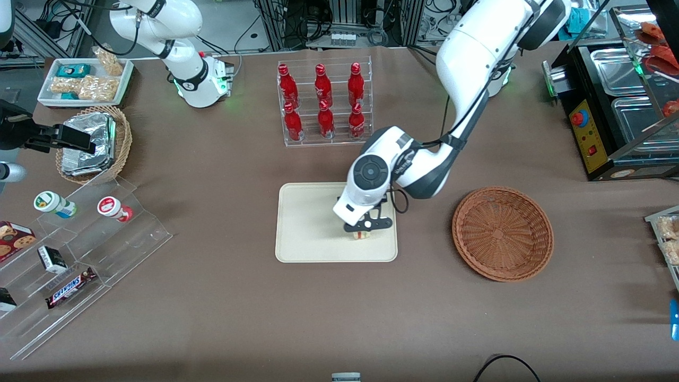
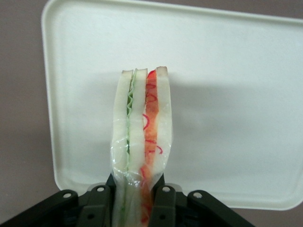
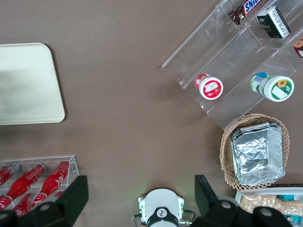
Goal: Place sandwich from basket to tray
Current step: 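Lower the sandwich onto the tray and open the left gripper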
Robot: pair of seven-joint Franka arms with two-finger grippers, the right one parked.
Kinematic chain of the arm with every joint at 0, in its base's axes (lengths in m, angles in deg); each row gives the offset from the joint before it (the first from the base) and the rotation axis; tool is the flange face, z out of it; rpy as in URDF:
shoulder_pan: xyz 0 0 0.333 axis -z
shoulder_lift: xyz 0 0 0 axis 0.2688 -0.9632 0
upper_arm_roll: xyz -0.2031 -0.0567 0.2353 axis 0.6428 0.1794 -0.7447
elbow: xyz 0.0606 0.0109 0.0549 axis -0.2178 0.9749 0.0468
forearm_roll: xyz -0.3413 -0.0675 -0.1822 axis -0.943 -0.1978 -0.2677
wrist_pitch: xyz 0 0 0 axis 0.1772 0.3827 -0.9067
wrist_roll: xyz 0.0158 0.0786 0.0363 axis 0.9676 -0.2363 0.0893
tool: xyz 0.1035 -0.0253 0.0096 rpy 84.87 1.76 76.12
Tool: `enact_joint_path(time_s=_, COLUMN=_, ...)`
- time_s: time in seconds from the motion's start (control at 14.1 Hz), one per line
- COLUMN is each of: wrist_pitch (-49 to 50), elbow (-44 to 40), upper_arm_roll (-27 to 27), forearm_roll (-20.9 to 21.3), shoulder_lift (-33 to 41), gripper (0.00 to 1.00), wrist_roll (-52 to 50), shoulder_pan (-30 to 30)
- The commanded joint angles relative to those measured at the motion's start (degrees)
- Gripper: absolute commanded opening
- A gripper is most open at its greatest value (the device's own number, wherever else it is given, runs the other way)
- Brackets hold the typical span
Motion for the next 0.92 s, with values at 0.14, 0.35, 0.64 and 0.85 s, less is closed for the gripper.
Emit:
enact_joint_path(time_s=0.14, wrist_pitch=0.3, elbow=-1.7, upper_arm_roll=-0.8, forearm_roll=0.8, shoulder_lift=-0.9, gripper=0.55, wrist_roll=-0.8, shoulder_pan=4.2)
enact_joint_path(time_s=0.35, wrist_pitch=0.2, elbow=-1.7, upper_arm_roll=-0.9, forearm_roll=1.2, shoulder_lift=-1.4, gripper=0.94, wrist_roll=-0.8, shoulder_pan=4.3)
enact_joint_path(time_s=0.64, wrist_pitch=1.3, elbow=-1.1, upper_arm_roll=-2.3, forearm_roll=1.4, shoulder_lift=2.4, gripper=1.00, wrist_roll=-0.5, shoulder_pan=2.1)
enact_joint_path(time_s=0.85, wrist_pitch=12.3, elbow=-0.5, upper_arm_roll=-2.4, forearm_roll=0.1, shoulder_lift=9.0, gripper=1.00, wrist_roll=7.0, shoulder_pan=-4.4)
